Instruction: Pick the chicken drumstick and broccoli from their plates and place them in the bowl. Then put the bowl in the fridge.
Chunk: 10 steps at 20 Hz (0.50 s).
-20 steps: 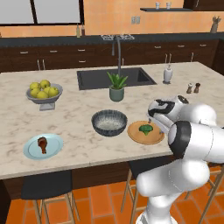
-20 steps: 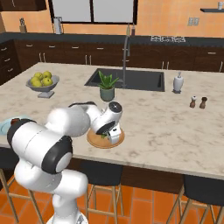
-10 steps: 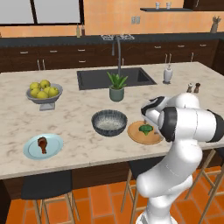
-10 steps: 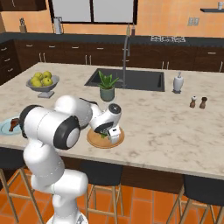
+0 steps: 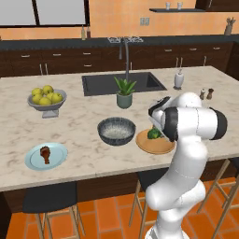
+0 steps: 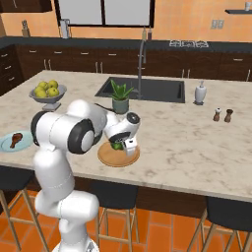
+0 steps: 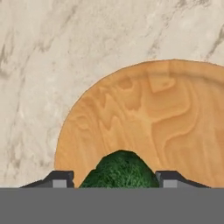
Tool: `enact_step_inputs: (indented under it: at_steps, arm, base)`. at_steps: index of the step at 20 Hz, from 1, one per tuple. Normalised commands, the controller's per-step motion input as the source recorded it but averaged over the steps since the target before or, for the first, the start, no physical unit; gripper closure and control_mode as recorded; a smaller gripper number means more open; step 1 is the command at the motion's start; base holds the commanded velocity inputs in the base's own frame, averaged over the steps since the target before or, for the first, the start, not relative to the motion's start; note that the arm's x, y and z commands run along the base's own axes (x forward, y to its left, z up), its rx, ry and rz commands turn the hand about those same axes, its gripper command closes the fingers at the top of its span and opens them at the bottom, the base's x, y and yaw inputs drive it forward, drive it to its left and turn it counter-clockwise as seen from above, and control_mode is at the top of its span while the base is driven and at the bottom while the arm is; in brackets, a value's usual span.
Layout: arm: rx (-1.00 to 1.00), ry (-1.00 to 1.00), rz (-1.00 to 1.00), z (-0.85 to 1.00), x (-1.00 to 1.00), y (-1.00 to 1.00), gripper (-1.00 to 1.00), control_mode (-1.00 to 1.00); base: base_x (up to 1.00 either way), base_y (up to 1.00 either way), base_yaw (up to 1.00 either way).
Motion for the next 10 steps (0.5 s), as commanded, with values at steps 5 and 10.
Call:
enact_step_inputs:
  at_steps: [5, 10]
  arm:
    - [0.05, -0.01, -0.14, -0.07, -0.13, 0.05, 1.0, -1.0]
    - [0.16, -0.05, -0.33, 0.42, -0.96, 0.0, 1.0, -1.0]
  base:
    - [0.0, 0.0, 0.0]
    - [0.0, 0.0, 0.0]
